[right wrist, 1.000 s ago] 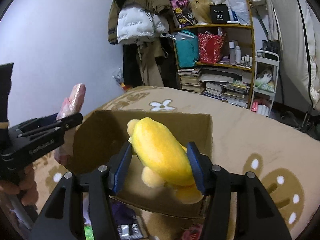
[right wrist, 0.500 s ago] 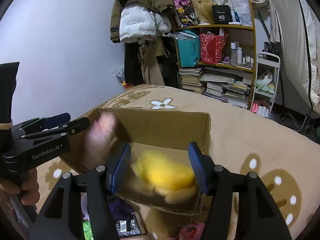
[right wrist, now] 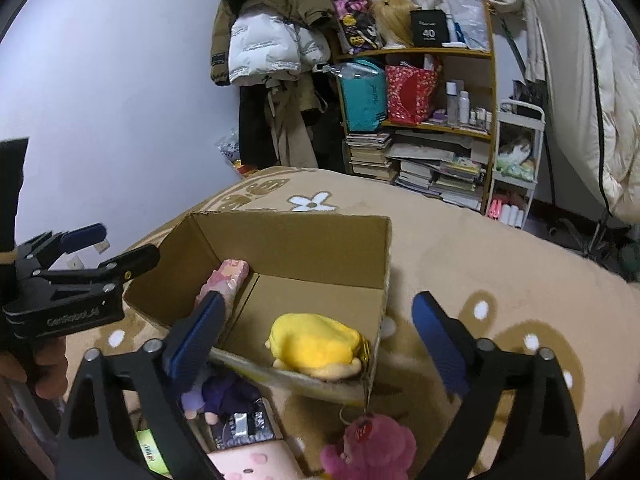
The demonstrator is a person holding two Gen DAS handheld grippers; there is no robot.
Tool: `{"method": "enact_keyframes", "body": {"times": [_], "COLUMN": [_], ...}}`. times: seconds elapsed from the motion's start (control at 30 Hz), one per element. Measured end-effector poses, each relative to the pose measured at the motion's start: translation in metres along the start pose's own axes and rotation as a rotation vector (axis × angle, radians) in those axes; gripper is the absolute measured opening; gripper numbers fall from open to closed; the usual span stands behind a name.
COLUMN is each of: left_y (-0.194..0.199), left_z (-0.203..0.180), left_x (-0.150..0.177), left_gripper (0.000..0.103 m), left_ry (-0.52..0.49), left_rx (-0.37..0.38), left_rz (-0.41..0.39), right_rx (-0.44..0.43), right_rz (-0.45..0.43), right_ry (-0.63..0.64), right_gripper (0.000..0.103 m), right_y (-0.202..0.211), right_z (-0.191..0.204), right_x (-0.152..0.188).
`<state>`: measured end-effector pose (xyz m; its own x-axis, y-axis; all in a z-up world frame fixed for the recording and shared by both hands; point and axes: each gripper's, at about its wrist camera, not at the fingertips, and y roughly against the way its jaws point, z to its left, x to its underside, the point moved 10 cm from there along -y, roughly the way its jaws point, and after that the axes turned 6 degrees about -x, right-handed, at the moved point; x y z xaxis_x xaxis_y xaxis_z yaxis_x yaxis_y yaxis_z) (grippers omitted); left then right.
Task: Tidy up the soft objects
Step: 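Lower both items into the box and open both tools, then grasp the lavender-haired doll with the left tool while the right tool grasps the pink bear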
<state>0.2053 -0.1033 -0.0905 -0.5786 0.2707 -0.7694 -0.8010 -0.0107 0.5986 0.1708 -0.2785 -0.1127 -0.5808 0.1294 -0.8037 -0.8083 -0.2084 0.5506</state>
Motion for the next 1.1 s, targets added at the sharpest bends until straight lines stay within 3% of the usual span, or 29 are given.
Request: {"method": "enact_keyframes", "body": {"times": [0.1,0.2,0.53,0.8,1.1], "left_y": [0.013,0.024,0.040,0.042,0.035], "left_z": [0.001,0.003,0.007,0.001,0.002], "left_x": [0.001,0.002,0.020,0.043,0.058], "left_gripper": [0.102,0.103,0.103,0.103,0.103], "left_ry": [0.007,-0.004,0.000,-0.009,-0.014], "left_rx": [-0.008,-0.026,-0.017,0.038,0.016], "left_rz": [-0.017,-0.039,0.000,0.081,0.111], "right_rx": [0.004,0.018,0.039,0.053,0.067], "right_rz": [0.002,0.011,0.005,0.031,0.095], "right_ry": [-0.025,-0.048,-0.136,-0.155,-0.138], "right_gripper": [0.101,0.102,0.103,0.103,0.103], "right_y": [0.008,0.018,0.046,0.055,0.050], "right_z": [-0.002,-0.006,-0.021,-0.023,-0.015], "right_x": [0.005,0.013,0.030,0.039,0.057]}}
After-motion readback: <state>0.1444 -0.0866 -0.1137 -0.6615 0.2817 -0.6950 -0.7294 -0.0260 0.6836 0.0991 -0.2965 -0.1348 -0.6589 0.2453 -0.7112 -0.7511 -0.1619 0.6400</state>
